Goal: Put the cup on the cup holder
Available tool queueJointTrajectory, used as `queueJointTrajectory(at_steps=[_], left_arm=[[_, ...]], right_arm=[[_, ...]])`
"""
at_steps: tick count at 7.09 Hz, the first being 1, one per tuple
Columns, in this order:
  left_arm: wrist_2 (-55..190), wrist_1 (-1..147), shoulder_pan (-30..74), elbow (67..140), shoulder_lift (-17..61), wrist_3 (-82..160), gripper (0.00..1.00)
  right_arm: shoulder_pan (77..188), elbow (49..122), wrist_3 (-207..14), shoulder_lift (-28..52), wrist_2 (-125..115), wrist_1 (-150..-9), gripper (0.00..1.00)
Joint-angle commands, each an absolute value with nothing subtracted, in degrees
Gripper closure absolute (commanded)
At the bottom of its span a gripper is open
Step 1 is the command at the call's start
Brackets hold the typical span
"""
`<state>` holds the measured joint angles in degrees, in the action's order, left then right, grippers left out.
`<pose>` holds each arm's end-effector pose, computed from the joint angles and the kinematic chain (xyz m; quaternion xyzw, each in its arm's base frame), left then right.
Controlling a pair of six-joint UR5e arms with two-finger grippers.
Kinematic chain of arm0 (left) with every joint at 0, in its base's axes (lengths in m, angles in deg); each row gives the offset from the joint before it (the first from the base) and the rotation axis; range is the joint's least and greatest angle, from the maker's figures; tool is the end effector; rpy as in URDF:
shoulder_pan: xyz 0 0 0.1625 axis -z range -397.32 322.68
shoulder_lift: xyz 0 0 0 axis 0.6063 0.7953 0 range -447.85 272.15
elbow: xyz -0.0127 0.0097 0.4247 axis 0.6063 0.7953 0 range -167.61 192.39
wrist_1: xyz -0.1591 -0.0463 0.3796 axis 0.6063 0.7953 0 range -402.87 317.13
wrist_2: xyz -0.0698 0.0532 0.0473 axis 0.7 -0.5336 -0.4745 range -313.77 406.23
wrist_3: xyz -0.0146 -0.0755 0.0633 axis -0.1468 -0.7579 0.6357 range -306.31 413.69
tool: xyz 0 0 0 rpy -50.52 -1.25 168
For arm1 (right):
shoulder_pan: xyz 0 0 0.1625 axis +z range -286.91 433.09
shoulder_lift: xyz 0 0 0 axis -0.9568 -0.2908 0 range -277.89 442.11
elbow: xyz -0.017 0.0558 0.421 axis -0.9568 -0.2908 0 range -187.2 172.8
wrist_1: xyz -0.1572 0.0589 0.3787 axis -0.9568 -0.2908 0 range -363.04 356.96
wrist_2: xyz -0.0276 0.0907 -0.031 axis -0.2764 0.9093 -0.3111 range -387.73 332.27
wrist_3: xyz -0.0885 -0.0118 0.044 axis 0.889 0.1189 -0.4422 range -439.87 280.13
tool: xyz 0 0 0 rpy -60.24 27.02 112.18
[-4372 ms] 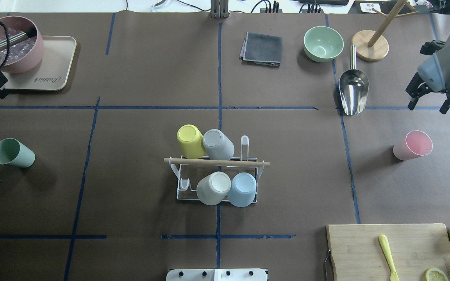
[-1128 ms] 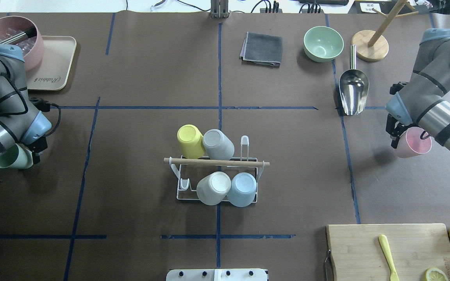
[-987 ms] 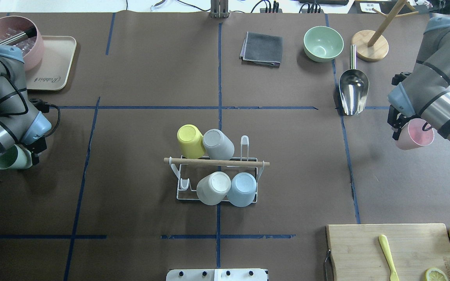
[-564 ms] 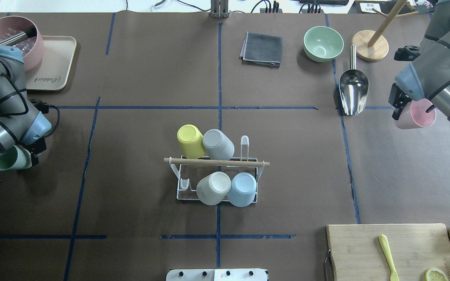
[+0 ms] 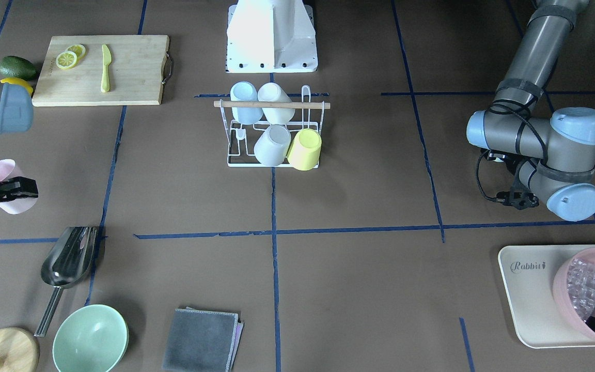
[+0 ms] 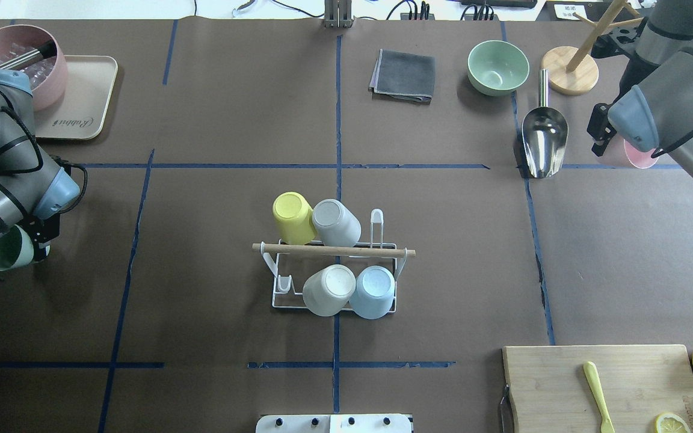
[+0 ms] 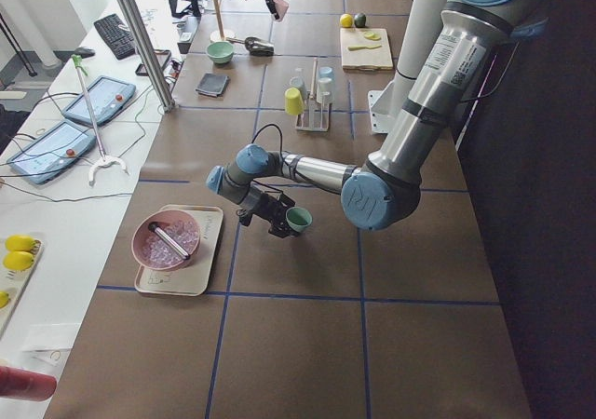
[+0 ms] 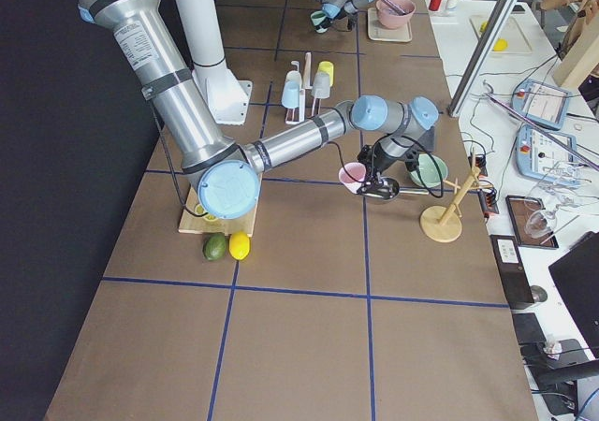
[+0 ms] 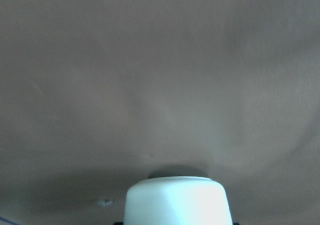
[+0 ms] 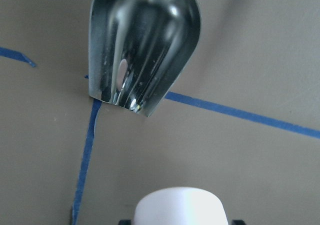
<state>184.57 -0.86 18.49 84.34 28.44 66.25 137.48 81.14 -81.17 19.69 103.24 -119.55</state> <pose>0.2944 -0.5382 0.6020 -0.3769 0.3200 0.2126 0.8428 -0.2190 -0.6143 0.4440 -0.0862 -0.3392 -0.1954 0.9161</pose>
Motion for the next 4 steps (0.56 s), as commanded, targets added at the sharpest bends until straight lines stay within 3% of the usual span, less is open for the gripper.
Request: queueJointTrajectory(at_steps=[1, 4], left_arm=[[184.6, -2.8, 19.6, 90.5, 28.2, 66.5, 0.96], [184.6, 4.8, 23.9, 98.5, 28.1, 65.8, 0.94]], right_arm=[[136.6, 88.7, -80.0, 16.2, 96.9, -114.8, 1.0], [135.9, 89.0, -79.9, 19.6, 93.8, -125.8, 1.0]])
